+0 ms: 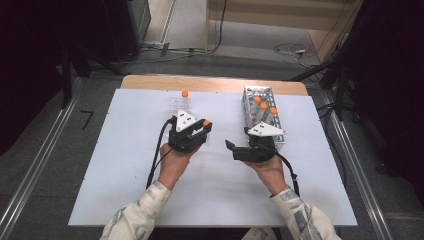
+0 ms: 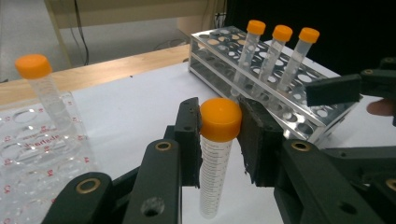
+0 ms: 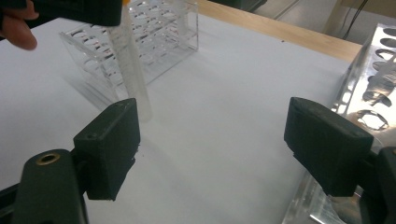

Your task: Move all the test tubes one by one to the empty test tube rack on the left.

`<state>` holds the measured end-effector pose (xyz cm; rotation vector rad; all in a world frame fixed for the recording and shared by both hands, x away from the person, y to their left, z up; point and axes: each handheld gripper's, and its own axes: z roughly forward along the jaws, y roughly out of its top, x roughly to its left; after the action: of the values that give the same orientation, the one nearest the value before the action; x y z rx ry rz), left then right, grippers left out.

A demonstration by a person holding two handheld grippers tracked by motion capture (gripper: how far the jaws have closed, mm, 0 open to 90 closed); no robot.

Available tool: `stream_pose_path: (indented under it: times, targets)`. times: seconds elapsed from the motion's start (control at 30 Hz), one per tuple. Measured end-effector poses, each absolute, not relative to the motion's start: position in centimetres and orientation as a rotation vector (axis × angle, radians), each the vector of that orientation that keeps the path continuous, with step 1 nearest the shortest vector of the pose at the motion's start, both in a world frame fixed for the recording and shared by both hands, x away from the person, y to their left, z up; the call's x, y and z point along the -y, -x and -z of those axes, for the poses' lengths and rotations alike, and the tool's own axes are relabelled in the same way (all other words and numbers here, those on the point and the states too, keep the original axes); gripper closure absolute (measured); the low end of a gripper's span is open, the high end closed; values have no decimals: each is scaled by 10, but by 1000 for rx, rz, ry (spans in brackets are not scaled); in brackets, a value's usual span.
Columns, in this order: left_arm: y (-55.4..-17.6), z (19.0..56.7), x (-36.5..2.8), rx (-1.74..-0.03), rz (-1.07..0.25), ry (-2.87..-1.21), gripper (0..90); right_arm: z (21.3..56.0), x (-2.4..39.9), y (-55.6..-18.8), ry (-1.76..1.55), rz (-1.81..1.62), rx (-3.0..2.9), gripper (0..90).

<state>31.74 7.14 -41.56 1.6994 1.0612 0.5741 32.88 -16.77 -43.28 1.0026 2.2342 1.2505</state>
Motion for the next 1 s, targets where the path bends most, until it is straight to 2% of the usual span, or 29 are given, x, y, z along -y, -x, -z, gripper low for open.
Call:
stream_pose_path:
  times: [0.53,1.0]
  targets:
    - [-335,397,-84,-1107,-613,-1662,702,435,201,-326,-1049,-1219,-2199,178]
    - [-361,382,-105,-1173,-668,-1622,703,437,204,-328,-1058,-1213,-2200,184]
